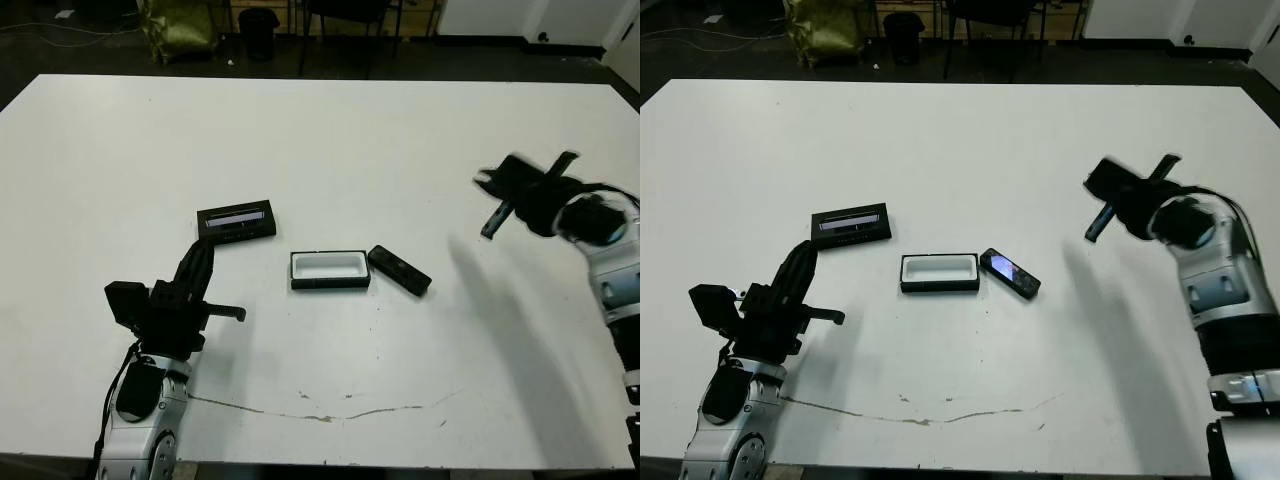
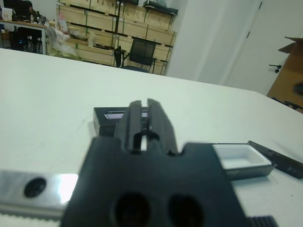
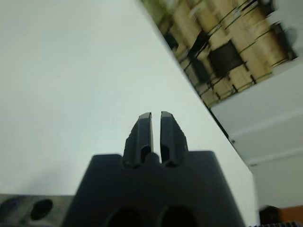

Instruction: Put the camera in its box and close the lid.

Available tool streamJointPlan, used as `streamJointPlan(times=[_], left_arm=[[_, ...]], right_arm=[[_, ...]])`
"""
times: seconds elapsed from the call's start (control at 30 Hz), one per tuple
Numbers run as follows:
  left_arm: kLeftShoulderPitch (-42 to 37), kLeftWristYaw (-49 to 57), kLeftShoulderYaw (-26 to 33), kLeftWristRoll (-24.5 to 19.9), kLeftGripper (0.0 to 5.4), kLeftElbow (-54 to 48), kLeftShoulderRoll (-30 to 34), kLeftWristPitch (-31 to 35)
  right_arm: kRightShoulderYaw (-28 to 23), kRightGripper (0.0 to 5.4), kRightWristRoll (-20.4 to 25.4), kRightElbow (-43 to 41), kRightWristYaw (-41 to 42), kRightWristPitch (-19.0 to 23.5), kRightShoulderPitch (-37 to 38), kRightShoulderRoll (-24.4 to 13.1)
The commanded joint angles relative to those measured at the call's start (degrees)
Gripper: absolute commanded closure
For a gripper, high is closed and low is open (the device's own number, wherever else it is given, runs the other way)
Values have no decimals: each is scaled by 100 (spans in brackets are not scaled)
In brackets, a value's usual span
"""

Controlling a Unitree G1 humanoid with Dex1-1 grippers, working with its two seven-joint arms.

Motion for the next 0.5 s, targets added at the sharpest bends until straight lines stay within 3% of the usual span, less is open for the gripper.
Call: streamJointPlan(times=[0.03,0.17,0.23,0.4,0.5], left_arm=[[88,71,-12,13,539,-52,13,194],[76,63,-21,107,539,-17,45,128],[79,15,-13,42,539,13,21,87],[63,-31,-3,-23,539,47,21,87],[59,-15,-2,25,539,76,10,59]], right_arm=[[-308,540,759,-961,214,695,584,148],[-503,540,1748,-1884,327,1739,1104,352],[-435,540,1936,-2271,250,2137,1414,369],[-243,540,2151,-2348,424,1658,1966,573],[-92,540,2023,-2629,196,1753,2228,596]])
